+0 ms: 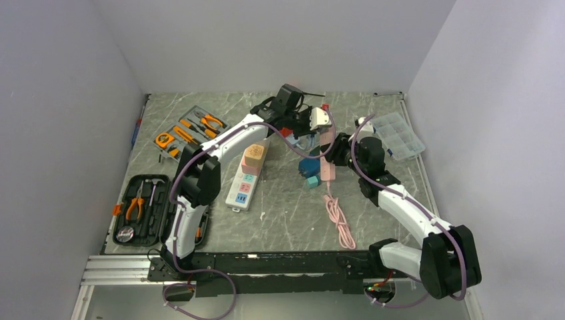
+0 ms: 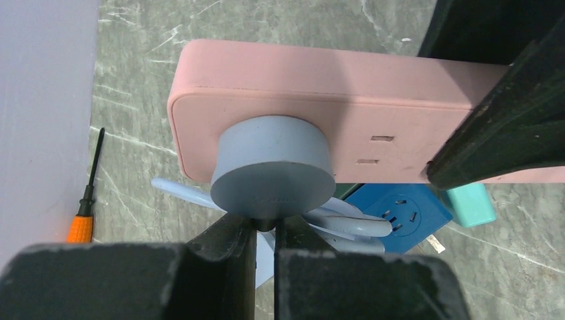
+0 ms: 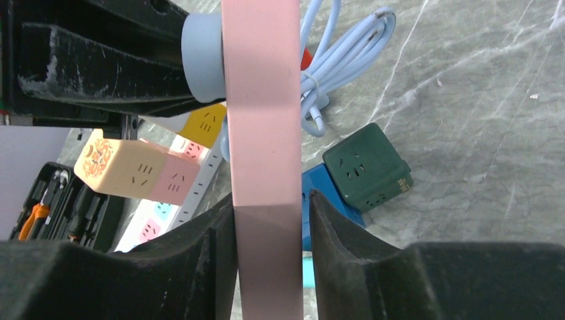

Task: Pull the plug off the socket
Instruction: Remove the plug from the socket.

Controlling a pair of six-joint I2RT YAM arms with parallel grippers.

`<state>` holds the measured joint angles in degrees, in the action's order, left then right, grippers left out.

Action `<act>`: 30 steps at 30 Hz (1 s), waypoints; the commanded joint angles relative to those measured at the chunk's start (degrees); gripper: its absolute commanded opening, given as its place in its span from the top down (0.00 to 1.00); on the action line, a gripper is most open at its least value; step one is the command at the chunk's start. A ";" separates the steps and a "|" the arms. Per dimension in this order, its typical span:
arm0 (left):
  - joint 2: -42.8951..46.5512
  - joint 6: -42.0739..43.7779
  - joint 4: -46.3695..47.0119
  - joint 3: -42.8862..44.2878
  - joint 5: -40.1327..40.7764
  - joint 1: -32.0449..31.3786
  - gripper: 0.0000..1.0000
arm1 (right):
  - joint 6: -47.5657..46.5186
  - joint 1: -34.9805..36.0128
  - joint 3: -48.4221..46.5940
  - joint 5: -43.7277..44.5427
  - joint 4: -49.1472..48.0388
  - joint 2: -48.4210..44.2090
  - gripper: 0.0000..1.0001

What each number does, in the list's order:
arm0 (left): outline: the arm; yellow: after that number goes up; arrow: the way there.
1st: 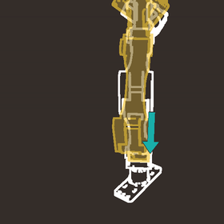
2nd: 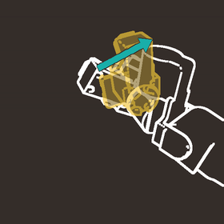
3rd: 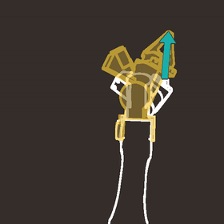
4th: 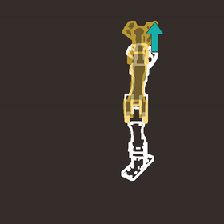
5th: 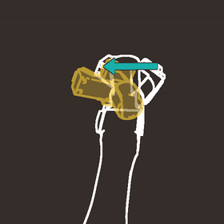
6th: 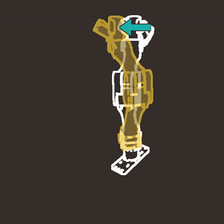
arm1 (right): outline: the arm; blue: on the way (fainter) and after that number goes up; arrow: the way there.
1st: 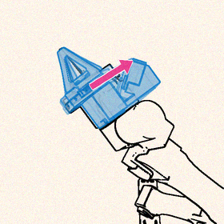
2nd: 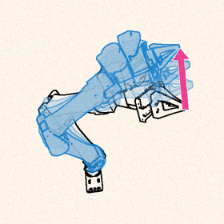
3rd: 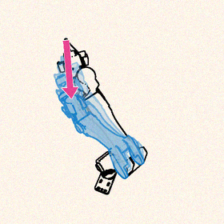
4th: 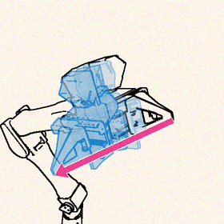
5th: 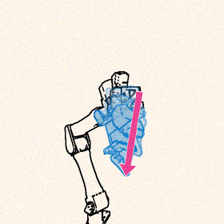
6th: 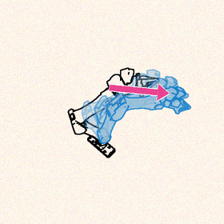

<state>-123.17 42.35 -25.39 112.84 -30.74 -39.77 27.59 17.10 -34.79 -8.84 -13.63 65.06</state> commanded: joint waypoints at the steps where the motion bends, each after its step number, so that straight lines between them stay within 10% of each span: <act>1: 5.40 -1.03 -0.32 2.39 -3.97 -0.14 1.00 | 0.76 -0.71 -2.84 -0.63 -5.21 0.19 0.56; 17: 5.54 -1.48 -0.66 2.96 -4.35 -0.33 1.00 | 2.02 -0.12 -4.41 -4.52 -7.89 5.23 0.56; 25: 6.12 -0.66 -1.61 3.04 -4.86 -0.32 1.00 | 1.53 -0.85 -5.80 2.74 -2.61 5.86 0.99; 30: 7.05 0.42 -2.96 2.65 -6.13 0.25 1.00 | 1.67 -3.82 -5.05 6.53 -0.61 5.77 1.00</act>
<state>-122.72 42.46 -27.57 112.86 -31.59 -39.77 29.15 16.56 -38.13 -10.83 -15.81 71.07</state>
